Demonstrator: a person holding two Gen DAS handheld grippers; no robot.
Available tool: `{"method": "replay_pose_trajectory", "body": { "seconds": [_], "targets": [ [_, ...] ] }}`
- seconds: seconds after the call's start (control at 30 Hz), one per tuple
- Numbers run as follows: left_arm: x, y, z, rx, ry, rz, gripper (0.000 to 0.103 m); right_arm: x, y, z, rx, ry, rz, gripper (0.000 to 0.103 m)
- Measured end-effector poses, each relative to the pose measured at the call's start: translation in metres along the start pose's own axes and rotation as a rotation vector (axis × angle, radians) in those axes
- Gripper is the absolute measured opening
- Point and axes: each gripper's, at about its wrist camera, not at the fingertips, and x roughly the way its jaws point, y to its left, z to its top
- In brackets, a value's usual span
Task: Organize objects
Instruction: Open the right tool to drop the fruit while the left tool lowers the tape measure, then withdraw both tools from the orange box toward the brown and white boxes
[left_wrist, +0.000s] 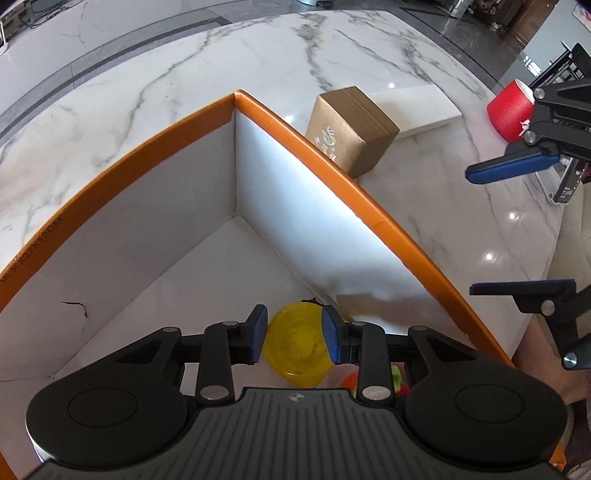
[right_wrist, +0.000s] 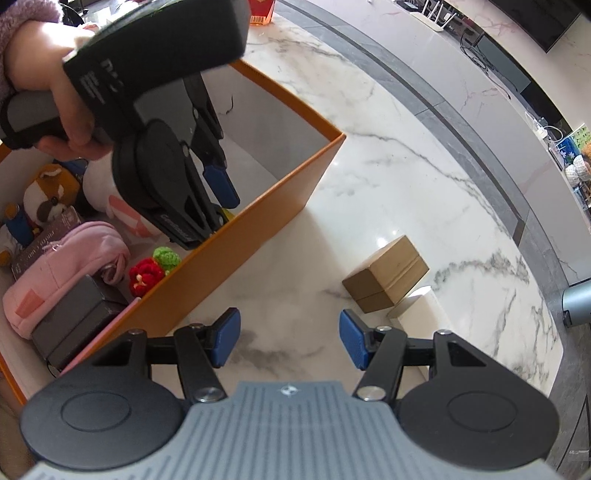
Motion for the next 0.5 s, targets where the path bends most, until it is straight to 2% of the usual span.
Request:
{"method": "replay_pose_trajectory", "body": {
  "seconds": [0.23, 0.5],
  "targets": [
    [0.000, -0.007, -0.005, 0.031, 0.022, -0.008, 0.037, 0.004, -0.003, -0.006, 0.009, 0.012, 0.004, 0.062],
    [-0.052, -0.004, -0.002, 0.062, -0.096, 0.067, 0.037, -0.004, -0.034, -0.032, 0.095, 0.030, -0.021, 0.062]
  ]
}}
